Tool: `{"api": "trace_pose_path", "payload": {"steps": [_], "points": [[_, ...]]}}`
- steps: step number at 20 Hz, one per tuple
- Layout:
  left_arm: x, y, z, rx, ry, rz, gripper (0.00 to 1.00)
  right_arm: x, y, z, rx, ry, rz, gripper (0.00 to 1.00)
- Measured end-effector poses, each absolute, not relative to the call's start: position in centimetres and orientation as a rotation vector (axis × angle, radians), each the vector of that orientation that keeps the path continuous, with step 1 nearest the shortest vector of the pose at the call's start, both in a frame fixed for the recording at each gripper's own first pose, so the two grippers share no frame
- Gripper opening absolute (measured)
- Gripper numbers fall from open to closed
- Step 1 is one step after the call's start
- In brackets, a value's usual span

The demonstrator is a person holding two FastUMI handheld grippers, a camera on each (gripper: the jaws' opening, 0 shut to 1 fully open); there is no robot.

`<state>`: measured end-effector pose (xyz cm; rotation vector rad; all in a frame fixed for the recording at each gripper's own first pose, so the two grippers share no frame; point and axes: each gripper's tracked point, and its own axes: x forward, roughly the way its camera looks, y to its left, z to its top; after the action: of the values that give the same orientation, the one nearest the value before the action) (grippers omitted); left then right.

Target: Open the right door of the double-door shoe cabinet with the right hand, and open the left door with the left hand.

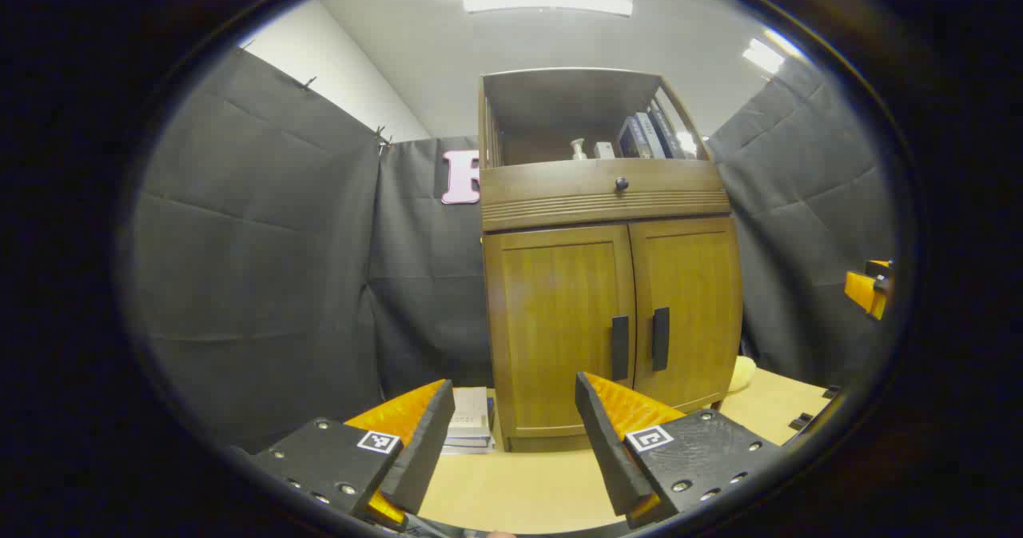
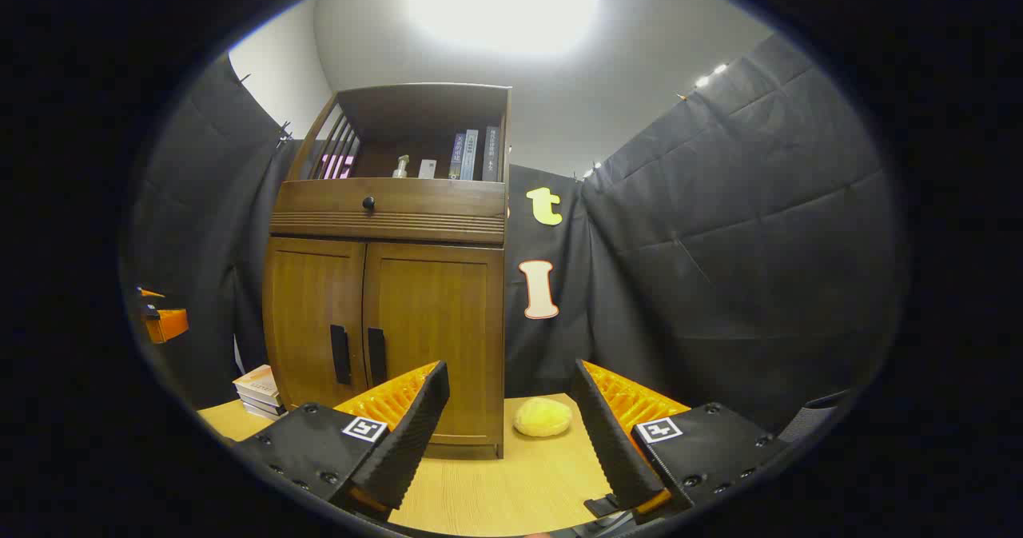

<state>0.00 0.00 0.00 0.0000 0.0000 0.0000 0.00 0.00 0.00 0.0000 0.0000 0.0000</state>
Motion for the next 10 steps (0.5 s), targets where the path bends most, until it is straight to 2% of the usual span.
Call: {"api": "trace_pose_path", "payload": {"steps": [10], "points": [[-0.1,-0.8,0.3,0.016,-0.012,-0.006,0.89,0.4,-0.2,-1.1,-0.004,0.033,0.018,0.96]]}}
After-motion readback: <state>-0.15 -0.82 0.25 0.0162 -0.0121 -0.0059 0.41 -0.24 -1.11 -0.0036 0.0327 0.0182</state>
